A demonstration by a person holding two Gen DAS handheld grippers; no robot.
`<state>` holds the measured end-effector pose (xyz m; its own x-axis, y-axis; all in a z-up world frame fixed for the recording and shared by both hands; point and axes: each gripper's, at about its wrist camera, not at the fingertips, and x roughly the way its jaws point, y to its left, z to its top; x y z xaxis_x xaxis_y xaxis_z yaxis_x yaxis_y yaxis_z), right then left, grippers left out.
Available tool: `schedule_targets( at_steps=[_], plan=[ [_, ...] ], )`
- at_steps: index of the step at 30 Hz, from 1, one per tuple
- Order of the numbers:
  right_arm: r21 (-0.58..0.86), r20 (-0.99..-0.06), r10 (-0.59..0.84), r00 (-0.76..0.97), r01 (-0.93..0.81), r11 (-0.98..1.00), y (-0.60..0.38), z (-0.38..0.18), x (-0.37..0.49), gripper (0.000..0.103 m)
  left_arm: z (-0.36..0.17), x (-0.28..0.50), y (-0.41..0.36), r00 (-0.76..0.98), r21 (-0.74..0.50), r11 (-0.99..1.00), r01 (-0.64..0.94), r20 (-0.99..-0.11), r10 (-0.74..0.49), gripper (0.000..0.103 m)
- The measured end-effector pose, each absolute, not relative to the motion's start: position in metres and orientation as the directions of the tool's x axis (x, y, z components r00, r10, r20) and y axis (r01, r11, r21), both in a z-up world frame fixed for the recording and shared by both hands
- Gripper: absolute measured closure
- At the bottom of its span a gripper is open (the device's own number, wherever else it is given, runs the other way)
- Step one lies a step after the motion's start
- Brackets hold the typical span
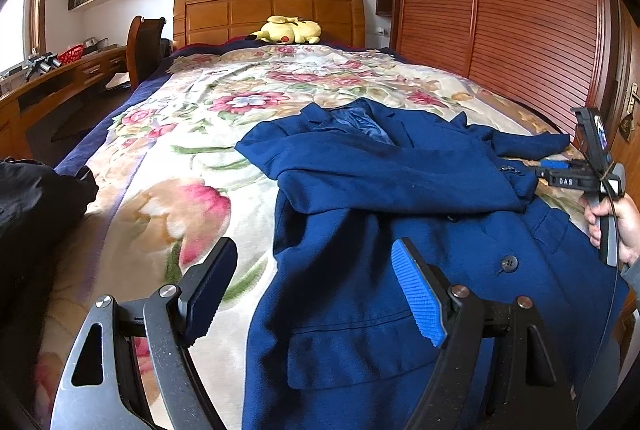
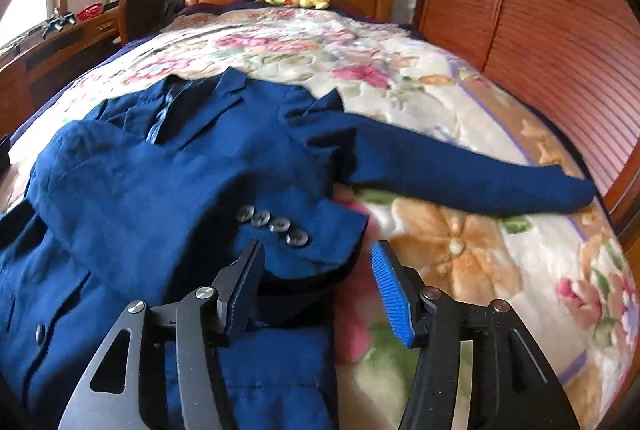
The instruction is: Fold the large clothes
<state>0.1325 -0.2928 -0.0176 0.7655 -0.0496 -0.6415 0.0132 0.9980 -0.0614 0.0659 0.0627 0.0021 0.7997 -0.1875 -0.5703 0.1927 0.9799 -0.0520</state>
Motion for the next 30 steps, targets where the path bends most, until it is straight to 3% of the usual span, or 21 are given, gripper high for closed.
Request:
schedule_targets(
  at_steps=[8, 11, 14, 20, 30],
  plan=[
    [-0.051, -0.619, -0.021, 0.785, -0.013, 0.999, -0.298, -0.029, 0.129, 0.045, 0.009, 0.084, 0.071, 0.777, -0.084, 0.978, 0.193, -0.596, -0.204, 0.023],
    [-0.042, -0.610, -0.009, 0.792, -0.020, 0.999, -0.297, -0.035, 0.127, 0.045, 0.011, 0.099, 0.073, 0.770, -0.043, 0.980, 0.194, -0.612, -0.179, 0.023],
    [-0.032, -0.605, 0.000, 0.796, -0.024, 0.999, -0.297, -0.038, 0.126, 0.045, 0.009, 0.124, 0.075, 0.765, 0.013, 0.985, 0.173, -0.632, -0.126, 0.023],
    [0.007, -0.602, 0.023, 0.798, -0.024, 1.000, -0.301, -0.042, 0.126, 0.045, 0.003, 0.178, 0.081, 0.733, -0.056, 0.984, 0.170, -0.660, -0.164, 0.023],
    [-0.021, -0.607, 0.018, 0.794, -0.038, 0.999, -0.293, -0.044, 0.128, 0.045, -0.018, 0.264, 0.077, 0.690, -0.045, 0.990, 0.133, -0.713, -0.125, 0.029]
  ],
)
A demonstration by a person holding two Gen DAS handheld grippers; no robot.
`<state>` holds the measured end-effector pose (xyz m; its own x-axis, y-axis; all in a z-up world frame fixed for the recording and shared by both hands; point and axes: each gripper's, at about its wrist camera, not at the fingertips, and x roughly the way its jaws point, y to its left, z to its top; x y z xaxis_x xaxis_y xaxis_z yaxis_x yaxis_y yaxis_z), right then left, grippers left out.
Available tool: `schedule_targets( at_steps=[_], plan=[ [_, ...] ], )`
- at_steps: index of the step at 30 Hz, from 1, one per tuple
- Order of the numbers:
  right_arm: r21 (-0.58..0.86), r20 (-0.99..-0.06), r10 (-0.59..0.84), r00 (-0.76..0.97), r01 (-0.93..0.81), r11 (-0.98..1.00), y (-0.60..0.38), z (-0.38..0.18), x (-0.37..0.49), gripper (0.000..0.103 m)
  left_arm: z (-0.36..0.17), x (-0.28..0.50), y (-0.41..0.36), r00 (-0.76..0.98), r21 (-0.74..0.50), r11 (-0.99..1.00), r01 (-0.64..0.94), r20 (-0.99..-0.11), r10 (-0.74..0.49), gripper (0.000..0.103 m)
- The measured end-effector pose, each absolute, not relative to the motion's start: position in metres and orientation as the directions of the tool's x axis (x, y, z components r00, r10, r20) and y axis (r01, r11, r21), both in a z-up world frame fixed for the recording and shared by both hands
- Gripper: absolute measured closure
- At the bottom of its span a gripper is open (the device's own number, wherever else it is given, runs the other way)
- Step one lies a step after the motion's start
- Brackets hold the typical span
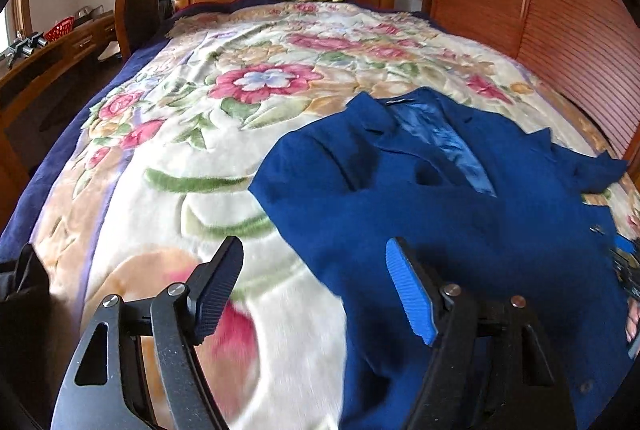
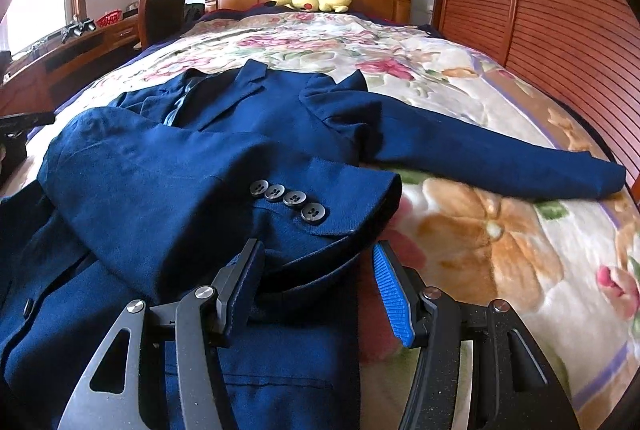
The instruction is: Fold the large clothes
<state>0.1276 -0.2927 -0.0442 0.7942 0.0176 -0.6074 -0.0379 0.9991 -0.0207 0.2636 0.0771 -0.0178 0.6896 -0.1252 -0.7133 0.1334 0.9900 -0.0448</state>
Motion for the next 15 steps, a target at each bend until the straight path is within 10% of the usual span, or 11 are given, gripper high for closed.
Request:
schedule_targets(
  at_steps=[10, 15],
  plan=[
    [-0.021, -0.607, 0.020, 0.794, -0.041, 0.999, -0.291, -0.045, 0.128, 0.045, -0.052, 0.308, 0.072, 0.585, -0.081, 0.989, 0.127, -0.798, -0.141, 0.029],
    [-0.022, -0.609, 0.020, 0.793, -0.041, 0.999, -0.291, -0.045, 0.129, 0.045, -0.052, 0.316, 0.069, 0.564, -0.118, 0.985, 0.124, -0.808, -0.168, 0.078]
  ],
)
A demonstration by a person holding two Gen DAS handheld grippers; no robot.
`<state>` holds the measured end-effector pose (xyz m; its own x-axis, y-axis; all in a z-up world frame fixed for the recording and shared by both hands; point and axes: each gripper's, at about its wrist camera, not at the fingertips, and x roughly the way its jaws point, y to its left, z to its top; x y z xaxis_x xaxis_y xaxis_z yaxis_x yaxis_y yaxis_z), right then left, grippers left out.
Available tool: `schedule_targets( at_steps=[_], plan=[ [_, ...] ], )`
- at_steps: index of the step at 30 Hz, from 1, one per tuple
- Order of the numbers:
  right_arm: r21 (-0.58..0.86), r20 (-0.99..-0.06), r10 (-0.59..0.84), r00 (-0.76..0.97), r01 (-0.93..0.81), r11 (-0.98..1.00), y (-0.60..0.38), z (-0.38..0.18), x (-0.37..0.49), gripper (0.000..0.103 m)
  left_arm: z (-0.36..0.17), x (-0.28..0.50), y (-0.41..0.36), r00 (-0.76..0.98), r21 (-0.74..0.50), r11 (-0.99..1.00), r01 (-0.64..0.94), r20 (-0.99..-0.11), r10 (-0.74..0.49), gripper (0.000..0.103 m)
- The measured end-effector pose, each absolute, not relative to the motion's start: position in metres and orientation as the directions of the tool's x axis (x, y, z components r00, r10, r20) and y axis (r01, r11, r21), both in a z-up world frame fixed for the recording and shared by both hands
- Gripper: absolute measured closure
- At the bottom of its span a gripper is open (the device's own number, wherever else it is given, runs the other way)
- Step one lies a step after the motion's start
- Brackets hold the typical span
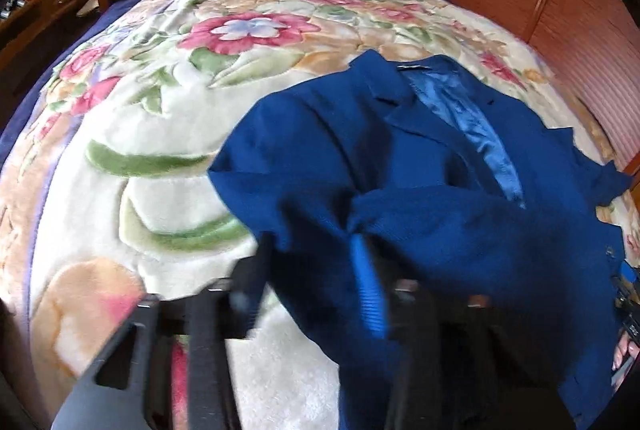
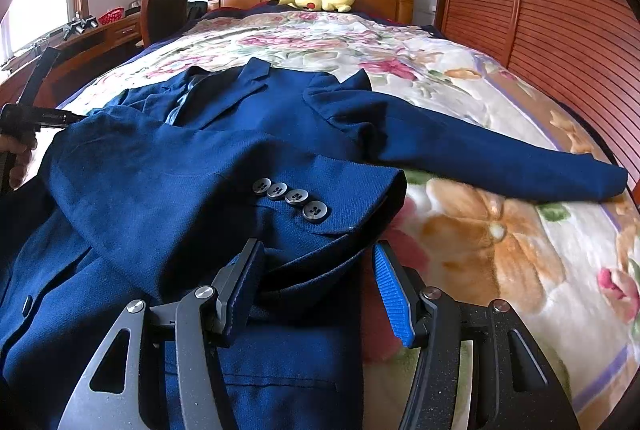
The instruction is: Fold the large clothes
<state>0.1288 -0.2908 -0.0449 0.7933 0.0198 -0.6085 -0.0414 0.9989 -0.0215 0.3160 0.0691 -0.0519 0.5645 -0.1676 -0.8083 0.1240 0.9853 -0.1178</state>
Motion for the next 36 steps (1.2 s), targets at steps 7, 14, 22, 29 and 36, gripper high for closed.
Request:
schedule_targets(
  at_steps=[7, 14, 22, 29, 36],
  plan=[
    [-0.011, -0.610, 0.031, 0.792, -0.048, 0.999, -0.292, -0.042, 0.129, 0.045, -0.032, 0.316, 0.071, 0.623, -0.064, 0.989, 0.137, -0.771, -0.136, 0.099],
    [0.004, -0.551, 0.052, 0.833, -0.060, 0.998, -0.294, -0.023, 0.105, 0.045, 0.002, 0.334, 0.100, 0.695, 0.017, 0.999, 0.051, -0.718, -0.024, 0.100],
    [-0.050, -0.559, 0.029, 0.829, -0.069, 0.996, -0.290, -0.025, 0.097, 0.045, 0.006, 0.310, 0.092, 0.696, 0.054, 0.996, 0.068, -0.718, -0.009, 0.099],
    [-0.066, -0.549, 0.019, 0.836, -0.066, 0.996, -0.290, -0.017, 0.083, 0.045, 0.044, 0.243, 0.069, 0.753, 0.031, 0.980, 0.195, -0.646, -0.130, 0.045],
    [-0.068, -0.528, 0.009, 0.849, -0.053, 0.996, -0.296, -0.006, 0.055, 0.045, 0.075, 0.189, 0.041, 0.809, 0.036, 0.973, 0.228, -0.564, -0.168, 0.019]
  ],
)
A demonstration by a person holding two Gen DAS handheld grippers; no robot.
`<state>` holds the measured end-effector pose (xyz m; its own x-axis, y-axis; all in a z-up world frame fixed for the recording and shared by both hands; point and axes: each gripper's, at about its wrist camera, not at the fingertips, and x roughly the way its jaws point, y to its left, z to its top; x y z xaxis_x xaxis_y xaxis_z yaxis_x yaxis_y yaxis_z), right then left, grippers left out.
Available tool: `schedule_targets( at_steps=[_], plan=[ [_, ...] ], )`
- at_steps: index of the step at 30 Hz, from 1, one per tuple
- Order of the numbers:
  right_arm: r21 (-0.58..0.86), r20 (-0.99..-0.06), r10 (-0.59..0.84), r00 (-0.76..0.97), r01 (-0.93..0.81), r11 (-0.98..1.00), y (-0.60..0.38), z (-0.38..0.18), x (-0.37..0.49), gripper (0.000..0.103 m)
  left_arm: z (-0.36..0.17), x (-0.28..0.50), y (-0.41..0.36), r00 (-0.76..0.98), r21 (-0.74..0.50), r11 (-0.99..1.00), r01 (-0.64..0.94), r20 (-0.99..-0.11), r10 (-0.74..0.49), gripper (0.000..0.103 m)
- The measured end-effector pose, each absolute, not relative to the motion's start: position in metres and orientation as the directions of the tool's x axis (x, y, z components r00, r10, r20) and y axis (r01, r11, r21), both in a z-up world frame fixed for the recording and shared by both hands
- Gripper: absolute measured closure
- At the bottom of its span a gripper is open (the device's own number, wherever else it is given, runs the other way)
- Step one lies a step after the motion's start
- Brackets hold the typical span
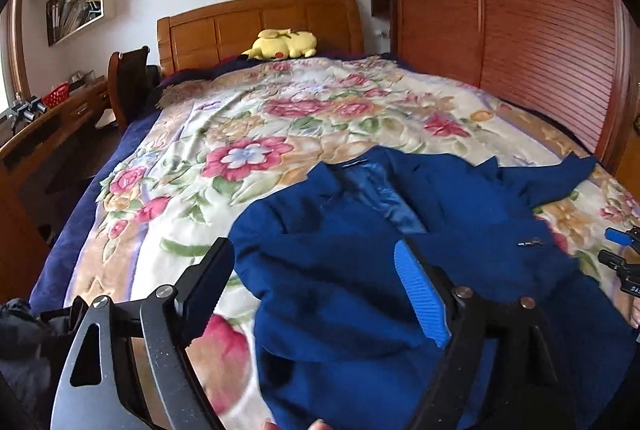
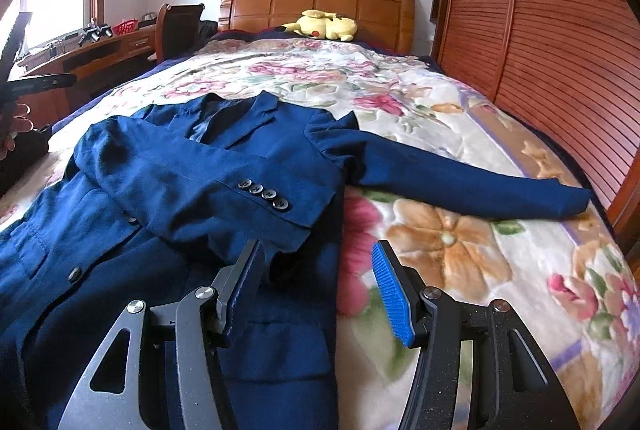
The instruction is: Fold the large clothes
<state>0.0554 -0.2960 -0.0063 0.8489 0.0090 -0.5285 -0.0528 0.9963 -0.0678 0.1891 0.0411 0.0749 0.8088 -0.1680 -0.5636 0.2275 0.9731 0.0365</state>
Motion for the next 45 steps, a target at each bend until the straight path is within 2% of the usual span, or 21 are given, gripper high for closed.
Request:
schedule_targets(
  at_steps=[7, 16, 22, 27, 30, 45],
  plan=[
    [-0.080, -0.513, -0.018, 0.858, -0.027, 0.996, -0.309, 0.004, 0.024, 0.045, 0.072, 0.145, 0.011, 0.824, 0.042, 0.967, 0.252, -0.532, -0.192, 0.018],
    [-0.100, -0.511, -0.070, 0.857, 0.022, 0.995, -0.334, 0.010, 0.007, 0.045, 0.032, 0.123, -0.027, 0.801, -0.009, 0.966, 0.258, -0.558, -0.219, 0.018],
    [-0.073, -0.507, -0.090, 0.857, 0.061, 0.995, -0.353, 0.009, 0.011, 0.035, 0.013, 0.113, -0.051, 0.791, -0.019, 0.963, 0.268, -0.567, -0.231, 0.018],
    [-0.088, -0.534, -0.107, 0.839, 0.070, 0.994, -0.367, 0.001, 0.023, 0.035, 0.002, 0.105, -0.068, 0.796, -0.036, 0.963, 0.267, -0.555, -0.241, 0.018],
    [-0.109, -0.547, -0.130, 0.827, 0.084, 0.990, -0.376, -0.005, 0.038, 0.035, -0.003, 0.102, -0.075, 0.804, -0.005, 0.963, 0.270, -0.549, -0.228, 0.018],
    [-0.037, -0.601, -0.242, 0.762, 0.276, 0.961, -0.488, -0.006, 0.145, 0.035, -0.011, 0.094, -0.071, 0.828, -0.020, 0.963, 0.267, -0.507, -0.240, 0.018]
  ],
)
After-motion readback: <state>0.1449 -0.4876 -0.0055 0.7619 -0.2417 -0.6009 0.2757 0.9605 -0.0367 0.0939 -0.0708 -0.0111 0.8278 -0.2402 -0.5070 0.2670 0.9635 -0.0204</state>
